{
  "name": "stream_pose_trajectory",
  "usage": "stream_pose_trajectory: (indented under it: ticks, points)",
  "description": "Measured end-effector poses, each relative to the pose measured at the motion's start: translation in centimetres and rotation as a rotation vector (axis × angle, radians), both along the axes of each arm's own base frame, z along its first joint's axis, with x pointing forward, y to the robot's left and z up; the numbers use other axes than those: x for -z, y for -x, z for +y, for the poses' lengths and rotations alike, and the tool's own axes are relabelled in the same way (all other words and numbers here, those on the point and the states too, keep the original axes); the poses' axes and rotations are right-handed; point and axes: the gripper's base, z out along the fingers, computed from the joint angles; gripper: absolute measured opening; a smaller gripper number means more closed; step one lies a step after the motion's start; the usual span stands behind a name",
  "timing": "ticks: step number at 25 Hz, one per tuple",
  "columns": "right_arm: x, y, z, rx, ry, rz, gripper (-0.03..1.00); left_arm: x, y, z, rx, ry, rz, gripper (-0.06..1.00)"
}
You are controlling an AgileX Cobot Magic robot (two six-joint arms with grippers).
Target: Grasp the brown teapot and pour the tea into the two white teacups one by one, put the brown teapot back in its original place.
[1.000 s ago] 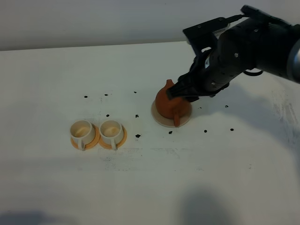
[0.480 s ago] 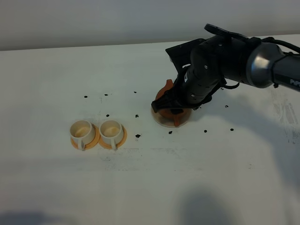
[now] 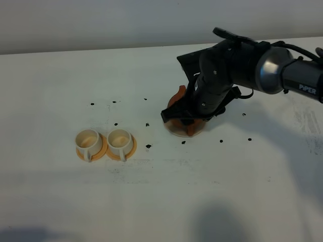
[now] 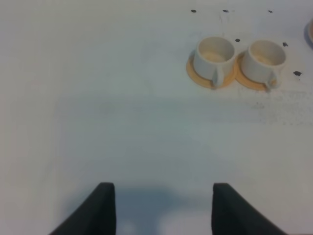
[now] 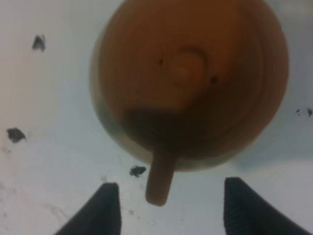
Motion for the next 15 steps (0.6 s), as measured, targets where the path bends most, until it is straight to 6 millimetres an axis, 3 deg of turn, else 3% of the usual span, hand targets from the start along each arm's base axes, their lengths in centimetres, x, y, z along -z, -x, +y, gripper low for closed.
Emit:
stream_pose_trajectory:
  ticks: [15]
  points:
    - [0.64, -0.25, 0.24, 0.059, -0.03, 0.005, 0.48, -0.01, 0.0, 0.0, 0.0, 0.0, -0.001, 0.44]
